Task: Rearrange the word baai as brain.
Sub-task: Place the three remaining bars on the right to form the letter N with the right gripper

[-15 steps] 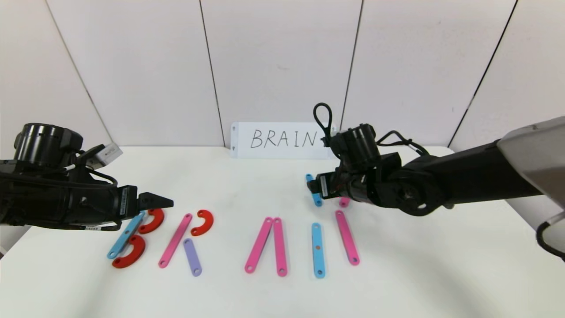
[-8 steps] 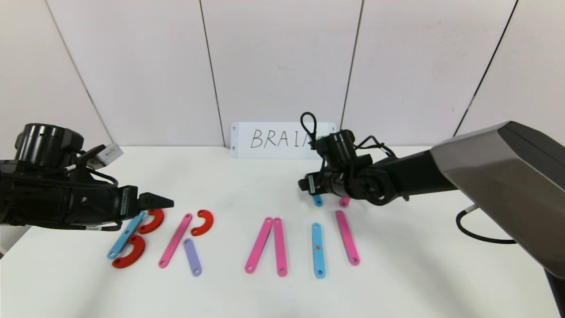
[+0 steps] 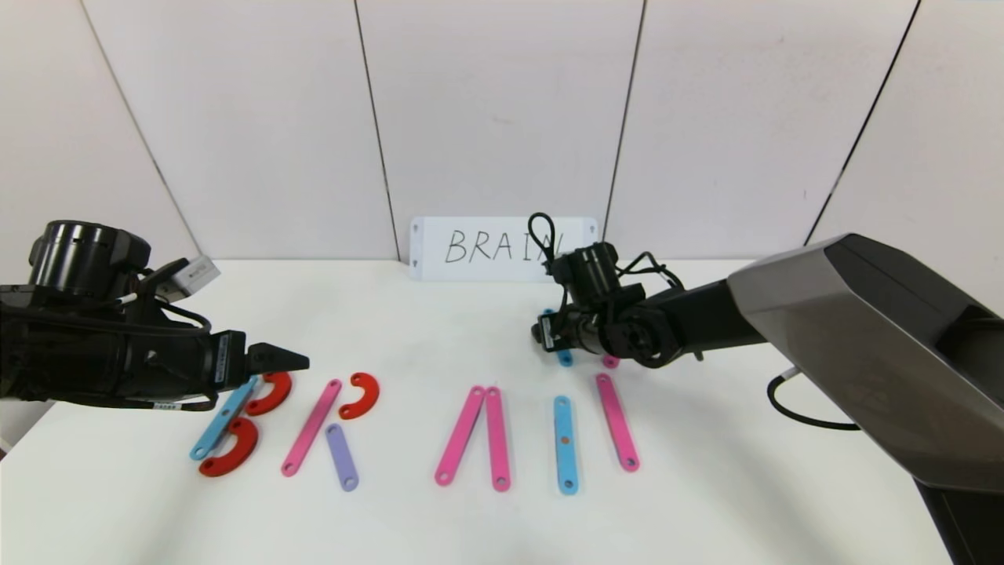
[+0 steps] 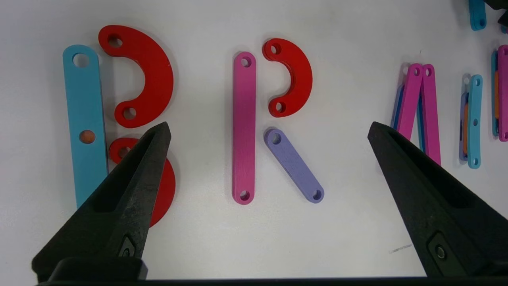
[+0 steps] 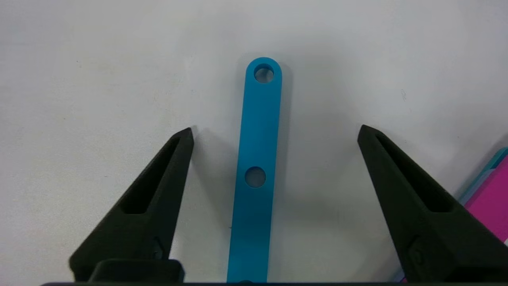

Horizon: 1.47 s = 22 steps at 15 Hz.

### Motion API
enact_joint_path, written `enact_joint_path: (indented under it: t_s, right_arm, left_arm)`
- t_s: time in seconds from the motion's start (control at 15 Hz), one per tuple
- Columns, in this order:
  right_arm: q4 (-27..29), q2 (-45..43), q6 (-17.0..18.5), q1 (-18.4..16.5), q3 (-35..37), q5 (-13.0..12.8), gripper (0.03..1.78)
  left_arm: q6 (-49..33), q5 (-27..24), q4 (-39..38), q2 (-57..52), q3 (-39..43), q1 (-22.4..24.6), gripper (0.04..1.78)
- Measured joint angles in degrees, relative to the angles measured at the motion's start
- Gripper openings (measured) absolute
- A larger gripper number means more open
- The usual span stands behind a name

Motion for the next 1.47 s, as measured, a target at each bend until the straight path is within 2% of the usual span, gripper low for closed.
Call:
enact_joint_path:
  t_s: [0.33,0.47,0.87,1.13,1.47]
  right_arm:
    - [-0.1,0.4,0.2,0.0,0.0,-0.1,0.54]
    - [-0.1,0.5,0.3,0.0,0.0,-0.1,0.31]
    - [0.1,-0.4,0.4,0.1,1.3,-0.1,0.27]
    - [0.0,-5.4,0.2,0.2,5.3,0.3,0.27]
    - [-0.7,-16.9,-0.6,-0.2,18.0,4.7,0.27]
  left_arm:
    - [0.0,0.0,0.0,0.0,0.0,0.0,1.74]
    - [0.0,0.0,0.0,0.0,0.0,0.0,1.74]
    - [0.0,0.0,0.0,0.0,0.0,0.0,1.74]
    - [0.0,0.0,0.0,0.0,0.0,0.0,1.74]
    - [0.0,0.0,0.0,0.0,0.0,0.0,1.74]
